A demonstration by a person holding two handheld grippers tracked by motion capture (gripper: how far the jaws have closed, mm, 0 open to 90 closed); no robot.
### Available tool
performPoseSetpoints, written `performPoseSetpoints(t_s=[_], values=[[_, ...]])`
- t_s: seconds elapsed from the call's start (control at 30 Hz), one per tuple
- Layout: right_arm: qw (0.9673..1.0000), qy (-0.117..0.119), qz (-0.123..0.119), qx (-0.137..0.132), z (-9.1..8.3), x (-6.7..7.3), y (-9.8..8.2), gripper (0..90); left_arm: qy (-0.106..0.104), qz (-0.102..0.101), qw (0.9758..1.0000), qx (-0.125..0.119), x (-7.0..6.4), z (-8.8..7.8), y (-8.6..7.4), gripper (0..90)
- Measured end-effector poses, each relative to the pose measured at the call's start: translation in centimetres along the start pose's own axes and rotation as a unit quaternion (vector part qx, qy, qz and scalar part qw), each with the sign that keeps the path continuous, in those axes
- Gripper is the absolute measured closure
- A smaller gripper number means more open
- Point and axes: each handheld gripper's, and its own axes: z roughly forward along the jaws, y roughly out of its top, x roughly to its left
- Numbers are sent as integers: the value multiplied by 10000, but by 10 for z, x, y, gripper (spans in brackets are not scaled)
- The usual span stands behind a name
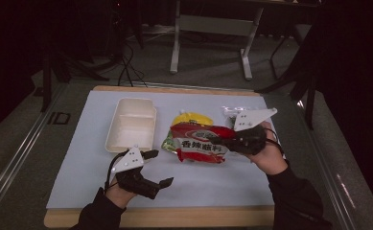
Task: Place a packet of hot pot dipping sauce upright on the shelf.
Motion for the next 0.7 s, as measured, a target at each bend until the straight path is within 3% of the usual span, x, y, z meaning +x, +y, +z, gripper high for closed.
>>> performPoseSetpoints(t_s=[0.13, 0.3, 0.43, 0.53, 0.7], values=[[10000, 19, 51, -23, 9, -8, 8, 900, 117, 91, 9999, -47, -4, -4, -14, 19], [10000, -34, 84, -25, 20, -19, 20, 900, 149, 185, 9997, 96, -10, -5, -30, 19], [9998, -56, 161, -43, 33, -29, 30, 900, 322, 187, 9992, 114, -12, -4, -41, 19], [9997, -56, 235, -85, 44, -37, 37, 900, 266, 116, 9995, 117, -12, -4, -46, 19], [9995, -107, 261, -124, 60, -46, 50, 900, 255, 176, 9993, 203, -16, 1, -53, 19]])
